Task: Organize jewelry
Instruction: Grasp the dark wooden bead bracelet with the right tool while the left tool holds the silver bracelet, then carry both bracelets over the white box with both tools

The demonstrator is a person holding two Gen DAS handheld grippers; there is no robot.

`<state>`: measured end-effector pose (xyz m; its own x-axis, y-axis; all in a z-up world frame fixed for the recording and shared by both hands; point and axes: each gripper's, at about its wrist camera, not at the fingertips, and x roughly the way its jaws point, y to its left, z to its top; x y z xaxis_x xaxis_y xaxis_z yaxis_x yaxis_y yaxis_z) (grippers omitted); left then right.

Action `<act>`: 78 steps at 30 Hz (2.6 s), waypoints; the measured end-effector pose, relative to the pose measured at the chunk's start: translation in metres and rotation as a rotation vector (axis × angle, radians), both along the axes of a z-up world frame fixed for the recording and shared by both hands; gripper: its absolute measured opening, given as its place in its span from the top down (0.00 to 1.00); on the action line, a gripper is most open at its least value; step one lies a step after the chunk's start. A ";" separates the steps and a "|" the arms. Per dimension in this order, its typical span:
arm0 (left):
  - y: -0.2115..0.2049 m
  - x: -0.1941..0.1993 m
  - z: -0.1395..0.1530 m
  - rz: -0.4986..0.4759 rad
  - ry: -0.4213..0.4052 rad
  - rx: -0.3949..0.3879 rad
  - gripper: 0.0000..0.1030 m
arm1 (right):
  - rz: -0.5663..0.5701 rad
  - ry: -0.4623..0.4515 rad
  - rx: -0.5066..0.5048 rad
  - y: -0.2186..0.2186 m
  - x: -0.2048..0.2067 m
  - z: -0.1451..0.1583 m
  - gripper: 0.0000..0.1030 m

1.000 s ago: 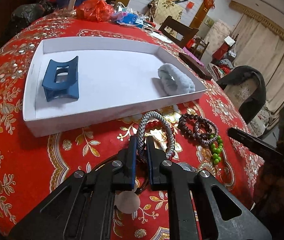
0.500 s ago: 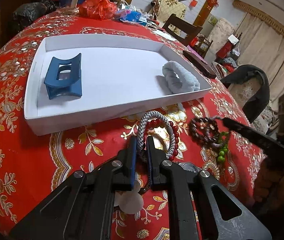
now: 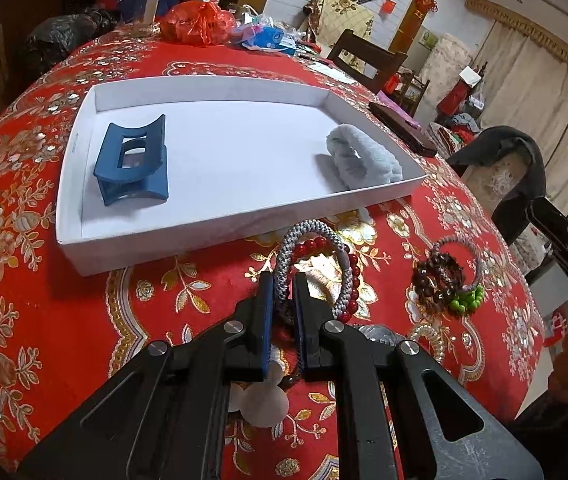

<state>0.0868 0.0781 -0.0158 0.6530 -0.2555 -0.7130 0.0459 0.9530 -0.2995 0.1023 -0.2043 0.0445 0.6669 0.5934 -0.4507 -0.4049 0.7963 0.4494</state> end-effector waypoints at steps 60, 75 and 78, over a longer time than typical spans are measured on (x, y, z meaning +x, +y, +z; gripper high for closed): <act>0.017 0.002 0.036 -0.020 -0.030 0.035 0.80 | 0.046 -0.010 0.000 0.010 -0.005 0.019 0.93; 0.007 0.006 0.006 -0.009 0.044 0.139 0.95 | 0.054 0.010 -0.009 0.017 -0.004 0.012 0.93; 0.010 -0.001 0.026 -0.018 -0.011 0.105 0.95 | 0.051 0.007 -0.007 0.017 -0.003 0.014 0.93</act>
